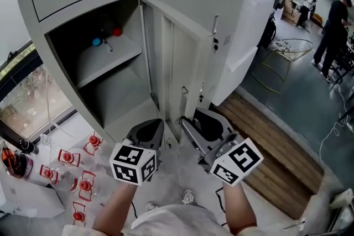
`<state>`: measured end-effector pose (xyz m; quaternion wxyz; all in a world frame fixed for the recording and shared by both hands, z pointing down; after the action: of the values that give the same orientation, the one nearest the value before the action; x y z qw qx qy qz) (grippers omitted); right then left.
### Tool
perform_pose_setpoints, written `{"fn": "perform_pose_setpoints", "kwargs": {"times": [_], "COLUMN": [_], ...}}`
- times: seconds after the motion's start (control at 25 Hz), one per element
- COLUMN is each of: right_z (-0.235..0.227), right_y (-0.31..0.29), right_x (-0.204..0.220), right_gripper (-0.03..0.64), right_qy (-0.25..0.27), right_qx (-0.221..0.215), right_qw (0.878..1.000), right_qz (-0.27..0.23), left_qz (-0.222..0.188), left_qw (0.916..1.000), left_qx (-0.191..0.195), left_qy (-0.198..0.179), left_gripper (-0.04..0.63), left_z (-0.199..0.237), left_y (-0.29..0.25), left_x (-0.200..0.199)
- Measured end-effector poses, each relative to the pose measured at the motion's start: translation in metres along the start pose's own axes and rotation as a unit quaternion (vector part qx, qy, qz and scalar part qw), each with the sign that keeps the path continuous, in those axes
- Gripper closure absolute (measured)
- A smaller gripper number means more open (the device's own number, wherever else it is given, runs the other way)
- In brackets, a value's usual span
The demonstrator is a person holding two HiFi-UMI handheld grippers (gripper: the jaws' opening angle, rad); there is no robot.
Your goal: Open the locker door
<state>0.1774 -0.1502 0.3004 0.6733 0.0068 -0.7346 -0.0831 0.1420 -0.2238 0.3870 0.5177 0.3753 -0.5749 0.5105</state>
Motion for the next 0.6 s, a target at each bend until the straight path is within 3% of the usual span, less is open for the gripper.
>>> {"fn": "perform_pose_setpoints", "kwargs": {"times": [0.6], "right_z": [-0.083], "right_y": [0.022], "right_x": [-0.005], "right_gripper": [0.537], "right_qy": [0.008], "right_qx": [0.061], "right_qw": [0.998], "right_qz": [-0.007], "left_qz": [0.004], "left_qw": [0.9994], "left_qx": [0.032], "left_qy": [-0.011], "left_gripper": [0.589], "left_z": [-0.033], "left_y": [-0.054], "left_x": [-0.006]}}
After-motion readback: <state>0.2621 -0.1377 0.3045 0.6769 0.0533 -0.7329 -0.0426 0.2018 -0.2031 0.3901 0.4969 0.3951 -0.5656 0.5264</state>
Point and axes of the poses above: the fingertips, and each gripper's own axes: y backward along the fingers, z to its left, x out of its underside, the point moved 1 cm from there along y, backward along the fingers, and after that the axes turned 4 degrees about -y, right-handed, at the moved point
